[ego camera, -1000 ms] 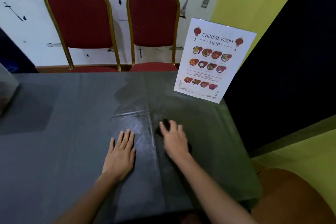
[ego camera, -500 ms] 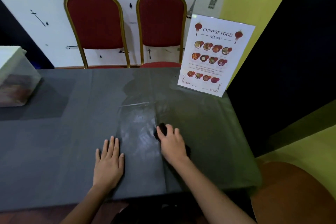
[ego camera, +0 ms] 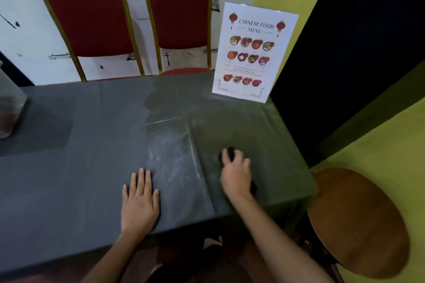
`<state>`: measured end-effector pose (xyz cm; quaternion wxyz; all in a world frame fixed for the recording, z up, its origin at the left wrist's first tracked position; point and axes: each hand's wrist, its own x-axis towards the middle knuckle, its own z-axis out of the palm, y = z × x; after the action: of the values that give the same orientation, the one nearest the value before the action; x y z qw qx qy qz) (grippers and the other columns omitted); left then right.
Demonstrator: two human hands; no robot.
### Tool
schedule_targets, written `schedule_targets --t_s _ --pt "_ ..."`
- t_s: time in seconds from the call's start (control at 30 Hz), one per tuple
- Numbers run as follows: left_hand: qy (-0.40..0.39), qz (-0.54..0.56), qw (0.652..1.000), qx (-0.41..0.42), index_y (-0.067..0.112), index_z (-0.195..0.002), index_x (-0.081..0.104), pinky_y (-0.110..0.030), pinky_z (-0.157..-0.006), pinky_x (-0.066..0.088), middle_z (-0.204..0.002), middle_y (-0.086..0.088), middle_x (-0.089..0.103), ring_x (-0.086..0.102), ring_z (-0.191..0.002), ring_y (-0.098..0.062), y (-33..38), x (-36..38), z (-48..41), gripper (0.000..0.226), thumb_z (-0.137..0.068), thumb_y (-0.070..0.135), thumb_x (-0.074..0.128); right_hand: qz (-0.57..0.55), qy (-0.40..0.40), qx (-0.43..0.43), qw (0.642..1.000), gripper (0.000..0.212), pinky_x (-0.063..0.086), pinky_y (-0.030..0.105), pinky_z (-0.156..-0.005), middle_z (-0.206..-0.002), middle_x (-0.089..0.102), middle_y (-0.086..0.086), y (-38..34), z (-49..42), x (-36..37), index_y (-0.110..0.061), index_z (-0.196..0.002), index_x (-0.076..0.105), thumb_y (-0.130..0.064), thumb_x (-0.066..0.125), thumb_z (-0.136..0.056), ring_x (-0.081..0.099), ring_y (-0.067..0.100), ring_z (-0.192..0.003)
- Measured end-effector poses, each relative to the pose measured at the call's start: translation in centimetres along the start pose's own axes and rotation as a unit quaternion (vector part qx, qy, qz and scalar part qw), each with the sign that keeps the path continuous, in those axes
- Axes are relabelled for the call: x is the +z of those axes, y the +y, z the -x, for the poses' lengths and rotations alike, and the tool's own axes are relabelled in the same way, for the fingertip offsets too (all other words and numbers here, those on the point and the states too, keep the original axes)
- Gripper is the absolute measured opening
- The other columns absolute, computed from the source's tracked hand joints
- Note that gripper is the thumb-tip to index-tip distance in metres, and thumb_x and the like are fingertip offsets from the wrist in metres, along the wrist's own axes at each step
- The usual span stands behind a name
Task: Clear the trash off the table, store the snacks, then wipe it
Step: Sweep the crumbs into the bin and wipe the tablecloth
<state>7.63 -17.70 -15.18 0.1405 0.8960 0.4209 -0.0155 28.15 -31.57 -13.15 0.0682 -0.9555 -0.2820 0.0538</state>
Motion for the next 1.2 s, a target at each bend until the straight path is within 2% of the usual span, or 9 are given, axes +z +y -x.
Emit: schedule_targets --t_s 0.1,0.17,0.33,0.47,0.6,0.7,0.8,1.0,1.2 --pt "-0.009 -0.003 1.0 0.024 0.007 -0.148 0.024 -0.049 -0.117 0.013 -0.157 -0.012 0.02 0.015 -0.146 -0.03 -0.6 -0.2 0.1 0.078 -0.086 0.049 0.004 0.015 -0.047 -0.126 0.991 0.056 0.046 0.043 -0.086 -0.137 0.044 0.016 -2.1 4.5 1.2 -0.026 -0.144 0.039 -0.016 0.048 -0.089 0.049 0.036 -0.101" --pt "-0.012 -0.002 0.999 0.045 0.007 -0.148 0.023 -0.049 -0.117 0.014 -0.157 -0.012 0.02 0.015 -0.146 -0.03 -1.1 -0.3 0.2 0.078 -0.086 0.05 0.003 0.035 -0.02 -0.136 0.99 0.056 0.049 0.041 -0.085 -0.134 0.048 0.014 0.9 4.9 0.4 -0.029 -0.143 0.041 -0.017 0.049 -0.088 0.052 0.035 -0.1" --pt "-0.011 -0.016 0.997 0.079 0.012 -0.149 0.019 -0.047 -0.117 0.012 -0.157 -0.008 0.018 0.013 -0.146 -0.028 -2.7 -0.3 1.7 0.088 -0.085 0.061 -0.015 0.085 0.01 0.143 0.986 0.055 0.04 0.042 -0.097 -0.139 0.036 0.017 14.8 3.4 -3.0 -0.028 -0.149 0.029 -0.021 0.039 -0.095 0.043 0.037 -0.114" --pt "-0.019 -0.023 0.997 0.069 0.014 -0.149 0.018 -0.051 -0.116 0.012 -0.158 -0.008 0.017 0.01 -0.147 -0.028 -3.1 -0.2 2.7 0.073 -0.09 0.052 0.001 0.017 0.028 0.265 0.964 0.053 0.037 0.046 -0.098 -0.138 0.034 0.023 14.4 3.4 -2.7 -0.02 -0.147 0.034 -0.021 0.044 -0.095 0.04 0.043 -0.114" --pt "-0.017 -0.03 0.997 0.071 0.013 -0.149 0.021 -0.051 -0.115 0.015 -0.158 -0.01 0.019 0.014 -0.146 -0.03 -3.3 -0.2 2.8 0.071 -0.089 0.049 0.005 -0.002 0.053 0.189 0.98 0.054 0.041 0.043 -0.094 -0.135 0.038 0.02 4.7 6.3 0.0 -0.022 -0.145 0.037 -0.021 0.048 -0.092 0.044 0.037 -0.108" --pt "-0.022 -0.031 0.996 0.077 0.013 -0.149 0.022 -0.052 -0.115 0.015 -0.157 -0.011 0.02 0.016 -0.146 -0.031 -3.6 0.0 2.7 0.072 -0.09 0.049 0.006 -0.027 0.02 0.04 0.999 0.053 0.047 0.04 -0.084 -0.129 0.049 0.017 -2.7 10.8 1.7 -0.024 -0.138 0.048 -0.019 0.055 -0.086 0.051 0.034 -0.095" --pt "-0.031 -0.031 0.994 0.099 0.015 -0.15 0.017 -0.05 -0.116 0.013 -0.159 -0.009 0.015 0.01 -0.147 -0.029 -4.3 0.1 2.5 0.074 -0.089 0.053 0.003 -0.017 0.028 -0.089 0.995 0.057 0.053 0.038 -0.074 -0.12 0.059 0.015 -3.1 12.7 1.8 -0.025 -0.13 0.059 -0.016 0.067 -0.074 0.058 0.032 -0.086" --pt "-0.017 -0.039 0.993 0.111 0.014 -0.15 0.015 -0.049 -0.117 0.011 -0.158 -0.007 0.012 0.003 -0.145 -0.023 -7.8 -0.2 4.1 0.077 -0.09 0.06 0.0 0.045 0.063 0.199 0.977 0.052 0.043 0.041 -0.089 -0.135 0.041 0.02 9.7 9.7 -1.1 -0.023 -0.146 0.038 -0.021 0.047 -0.095 0.046 0.036 -0.107" --pt "-0.016 -0.035 0.995 0.089 0.009 -0.15 0.017 -0.047 -0.117 0.008 -0.159 -0.009 0.013 0.008 -0.147 -0.027 -8.4 -0.7 5.0 0.079 -0.087 0.054 0.002 0.02 0.056 0.124 0.99 0.052 0.041 0.039 -0.09 -0.136 0.039 0.016 0.1 11.4 1.0 -0.024 -0.144 0.038 -0.023 0.046 -0.092 0.044 0.033 -0.105"
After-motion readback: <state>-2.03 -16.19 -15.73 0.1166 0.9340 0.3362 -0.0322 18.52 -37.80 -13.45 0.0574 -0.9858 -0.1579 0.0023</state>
